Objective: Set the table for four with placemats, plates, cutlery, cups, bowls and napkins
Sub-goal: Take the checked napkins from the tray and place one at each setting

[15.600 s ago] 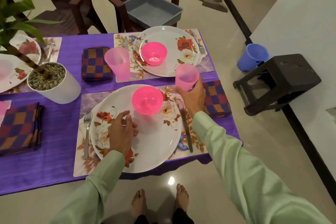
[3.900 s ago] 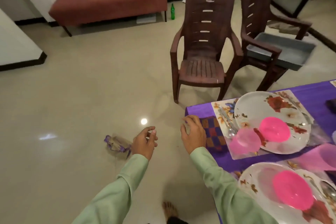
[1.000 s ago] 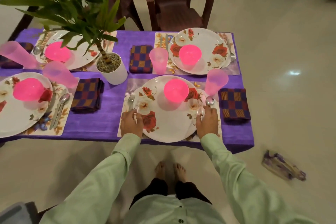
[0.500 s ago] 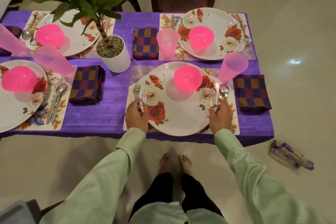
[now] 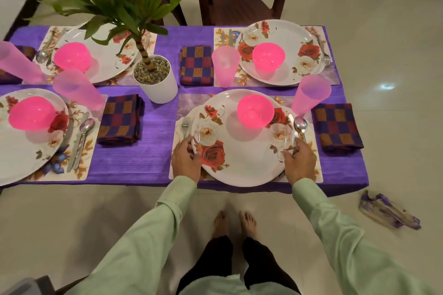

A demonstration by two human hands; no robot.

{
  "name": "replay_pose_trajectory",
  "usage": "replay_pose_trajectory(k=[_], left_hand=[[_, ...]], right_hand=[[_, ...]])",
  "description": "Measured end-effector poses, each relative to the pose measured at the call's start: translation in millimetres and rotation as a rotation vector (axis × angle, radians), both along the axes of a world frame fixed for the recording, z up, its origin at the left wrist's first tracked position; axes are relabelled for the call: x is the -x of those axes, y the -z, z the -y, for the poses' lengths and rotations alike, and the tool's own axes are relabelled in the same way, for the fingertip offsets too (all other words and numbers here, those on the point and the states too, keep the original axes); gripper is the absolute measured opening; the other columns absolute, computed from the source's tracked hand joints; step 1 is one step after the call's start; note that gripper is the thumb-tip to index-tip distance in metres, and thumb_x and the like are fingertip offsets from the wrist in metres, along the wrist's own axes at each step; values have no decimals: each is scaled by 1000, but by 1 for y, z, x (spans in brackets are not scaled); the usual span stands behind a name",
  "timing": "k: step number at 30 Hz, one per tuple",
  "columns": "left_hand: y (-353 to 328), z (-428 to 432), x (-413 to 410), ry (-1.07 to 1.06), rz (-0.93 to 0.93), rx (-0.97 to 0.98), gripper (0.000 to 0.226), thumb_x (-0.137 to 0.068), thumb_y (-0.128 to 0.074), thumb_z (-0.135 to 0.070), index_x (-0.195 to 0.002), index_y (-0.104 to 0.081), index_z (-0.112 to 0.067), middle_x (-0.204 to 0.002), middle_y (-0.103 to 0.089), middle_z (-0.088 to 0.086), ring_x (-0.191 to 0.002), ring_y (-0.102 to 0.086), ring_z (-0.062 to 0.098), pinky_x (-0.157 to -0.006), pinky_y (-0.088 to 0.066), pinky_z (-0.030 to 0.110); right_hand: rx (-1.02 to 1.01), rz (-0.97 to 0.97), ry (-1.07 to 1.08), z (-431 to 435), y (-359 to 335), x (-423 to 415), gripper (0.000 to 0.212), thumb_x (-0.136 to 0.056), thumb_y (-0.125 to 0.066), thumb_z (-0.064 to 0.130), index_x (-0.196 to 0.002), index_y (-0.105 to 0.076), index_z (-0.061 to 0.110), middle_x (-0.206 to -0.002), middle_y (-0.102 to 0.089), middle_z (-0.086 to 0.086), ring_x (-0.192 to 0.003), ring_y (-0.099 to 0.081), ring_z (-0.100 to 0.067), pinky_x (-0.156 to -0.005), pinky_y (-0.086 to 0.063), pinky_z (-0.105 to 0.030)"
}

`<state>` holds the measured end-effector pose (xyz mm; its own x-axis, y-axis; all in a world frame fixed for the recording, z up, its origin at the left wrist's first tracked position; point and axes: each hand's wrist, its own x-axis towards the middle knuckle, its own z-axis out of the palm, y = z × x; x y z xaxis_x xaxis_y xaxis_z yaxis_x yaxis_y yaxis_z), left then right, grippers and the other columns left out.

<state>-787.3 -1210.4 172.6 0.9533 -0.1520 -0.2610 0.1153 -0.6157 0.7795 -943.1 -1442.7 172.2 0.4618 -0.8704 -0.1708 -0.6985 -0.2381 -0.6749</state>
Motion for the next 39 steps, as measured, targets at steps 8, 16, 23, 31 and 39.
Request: replay_pose_trajectory(k=[8,16,23,31,39], left_hand=[[1,-21,-16,-60,150,-163,23,-93,-63,-20,-113,-67,-9,-105,-65,9,-93,-62,27,-84,-52,40],[-1,-10,-39,32,159,-324,20,-91,-66,-26,-102,-64,-9,-103,-62,9,-94,-57,27,-79,-43,35],[0,-4,-53,39,171,-360,14,-92,-63,-23,-92,-66,-9,-91,-67,9,-81,-55,23,-69,-41,33],[3,-5,-54,29,183,-334,16,-91,-64,-24,-91,-68,-9,-89,-69,9,-82,-60,26,-73,-49,38],[3,-4,-53,4,193,-335,16,-92,-65,-26,-90,-69,-10,-88,-70,7,-80,-57,23,-73,-46,35]], right_hand=[[87,-20,38,0,-6,2,41,-93,-62,22,-133,-56,11,-104,-59,-9,-97,-57,-28,-91,-50,-49],[91,-12,46,-4,-7,-1,35,-94,-60,23,-128,-58,12,-98,-59,-6,-89,-57,-25,-87,-52,-47],[35,-6,68,-8,-8,0,40,-94,-60,20,-133,-54,12,-107,-65,-11,-94,-59,-25,-89,-49,-43],[-19,5,103,-6,-7,-4,44,-92,-62,10,-135,-54,13,-108,-64,-9,-90,-58,-21,-87,-52,-40],[-33,46,86,-10,-6,-6,42,-92,-63,9,-134,-55,10,-88,-60,-4,-85,-58,-21,-87,-53,-41]])
